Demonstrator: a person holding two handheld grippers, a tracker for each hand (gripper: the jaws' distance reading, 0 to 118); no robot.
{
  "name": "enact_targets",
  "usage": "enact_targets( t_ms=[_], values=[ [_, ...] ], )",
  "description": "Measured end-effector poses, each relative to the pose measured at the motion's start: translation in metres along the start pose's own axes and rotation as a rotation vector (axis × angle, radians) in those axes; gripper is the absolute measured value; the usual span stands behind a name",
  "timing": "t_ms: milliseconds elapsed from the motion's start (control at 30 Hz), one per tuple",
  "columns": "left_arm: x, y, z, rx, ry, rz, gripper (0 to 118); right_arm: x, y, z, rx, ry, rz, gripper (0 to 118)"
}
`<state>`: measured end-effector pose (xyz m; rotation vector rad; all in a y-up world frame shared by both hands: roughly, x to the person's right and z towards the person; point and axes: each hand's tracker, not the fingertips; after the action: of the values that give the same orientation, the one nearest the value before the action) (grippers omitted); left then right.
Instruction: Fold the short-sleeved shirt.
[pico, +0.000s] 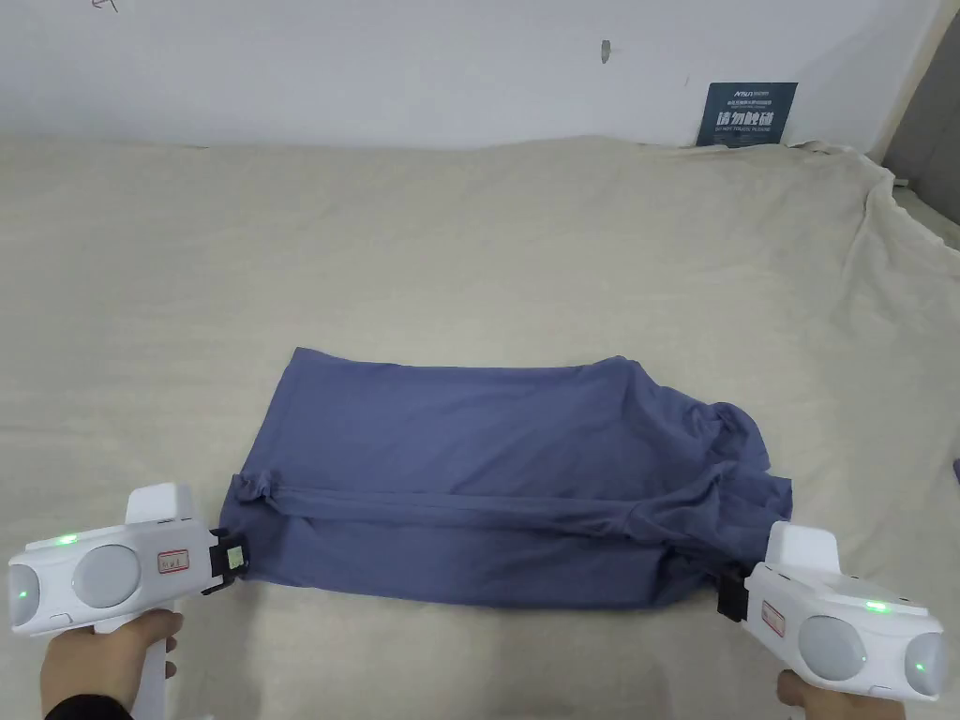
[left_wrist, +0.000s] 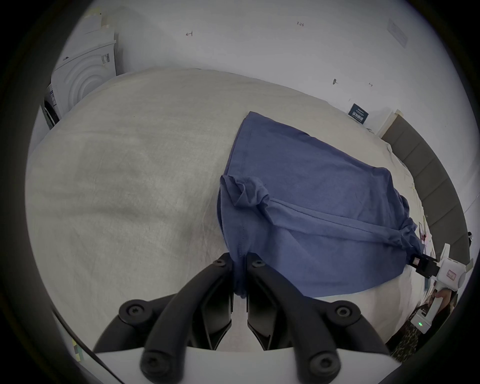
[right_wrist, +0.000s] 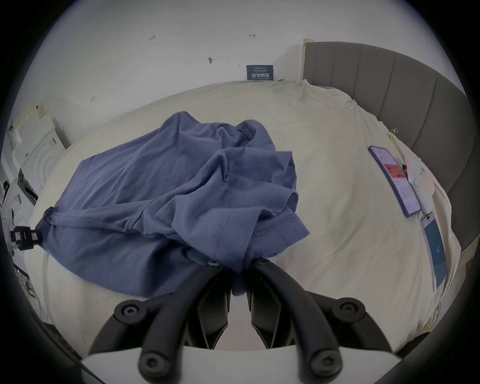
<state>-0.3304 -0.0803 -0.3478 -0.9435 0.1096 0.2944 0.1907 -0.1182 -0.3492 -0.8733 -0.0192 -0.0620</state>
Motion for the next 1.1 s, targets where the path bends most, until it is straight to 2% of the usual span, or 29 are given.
enact_targets(
  t_ms=[100,400,667,1100],
  values=[
    [-0.006,-0.005,0.009,0.01,-0.015,0.03,7,0.012,-0.003,0.022,0.02,0.012,0.009,10],
    [-0.027,-0.035,0.045,-0.001,-0.039,0.081,7,0.059,-0.034,0.079,0.03,0.044,-0.054,10],
    [-0.035,-0.095,0.08,-0.041,-0.039,0.072,7,0.065,-0.081,0.105,-0.064,0.035,-0.04,10],
    [-0.042,-0.131,0.047,-0.103,0.039,0.053,7,0.067,-0.113,0.086,-0.141,0.016,-0.084,10]
  ],
)
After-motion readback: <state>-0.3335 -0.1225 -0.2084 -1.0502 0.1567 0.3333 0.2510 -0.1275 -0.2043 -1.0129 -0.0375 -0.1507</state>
